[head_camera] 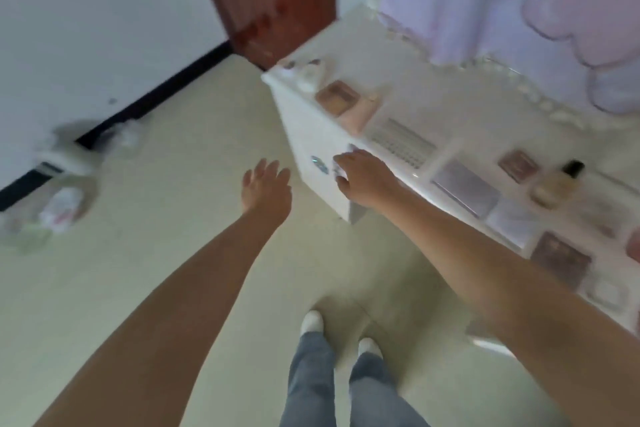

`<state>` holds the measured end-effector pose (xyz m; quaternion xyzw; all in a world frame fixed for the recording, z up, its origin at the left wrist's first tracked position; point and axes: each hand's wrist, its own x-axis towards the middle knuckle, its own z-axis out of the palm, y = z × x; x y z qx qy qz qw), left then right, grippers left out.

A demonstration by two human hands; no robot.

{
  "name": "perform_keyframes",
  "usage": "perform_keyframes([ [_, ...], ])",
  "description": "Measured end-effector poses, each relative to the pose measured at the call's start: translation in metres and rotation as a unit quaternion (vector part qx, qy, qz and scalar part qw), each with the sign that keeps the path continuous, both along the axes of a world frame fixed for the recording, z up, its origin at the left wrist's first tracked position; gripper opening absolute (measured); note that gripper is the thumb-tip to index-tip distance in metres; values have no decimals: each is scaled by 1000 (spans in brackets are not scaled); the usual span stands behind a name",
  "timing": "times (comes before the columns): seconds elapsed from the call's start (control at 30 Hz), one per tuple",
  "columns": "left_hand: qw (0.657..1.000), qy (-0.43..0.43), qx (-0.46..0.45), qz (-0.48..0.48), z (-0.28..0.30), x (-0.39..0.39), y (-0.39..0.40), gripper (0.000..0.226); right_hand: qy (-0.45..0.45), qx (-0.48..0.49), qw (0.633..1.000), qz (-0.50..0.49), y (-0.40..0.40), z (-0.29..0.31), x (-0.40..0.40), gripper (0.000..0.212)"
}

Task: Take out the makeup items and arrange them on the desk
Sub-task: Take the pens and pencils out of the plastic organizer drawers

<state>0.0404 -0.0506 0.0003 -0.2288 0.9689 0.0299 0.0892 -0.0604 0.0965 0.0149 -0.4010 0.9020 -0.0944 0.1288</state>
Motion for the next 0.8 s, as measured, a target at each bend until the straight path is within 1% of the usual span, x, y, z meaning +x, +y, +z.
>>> perform_keyframes([
  [0.07,996,-13,-27,83,15,52,-30,43,45,-20,994,95,-47,17,17,37],
  [0.13,986,-16,-48,162,33,108,-53,46,65,-38,982,175,-96,35,46,39],
  [0.27,946,-1,-80,314,71,238,-83,49,88,-51,934,344,-186,63,147,49],
  [0.4,885,16,-98,454,101,375,-87,51,84,-50,879,466,-246,83,283,62],
  [0.57,815,22,-123,566,126,545,-70,51,89,-88,795,594,-284,108,470,64],
  [0.67,765,23,-132,630,136,641,-56,52,74,-130,752,642,-293,123,580,62],
  [0.8,699,10,-136,702,148,753,-39,55,49,-170,710,681,-297,135,708,61],
])
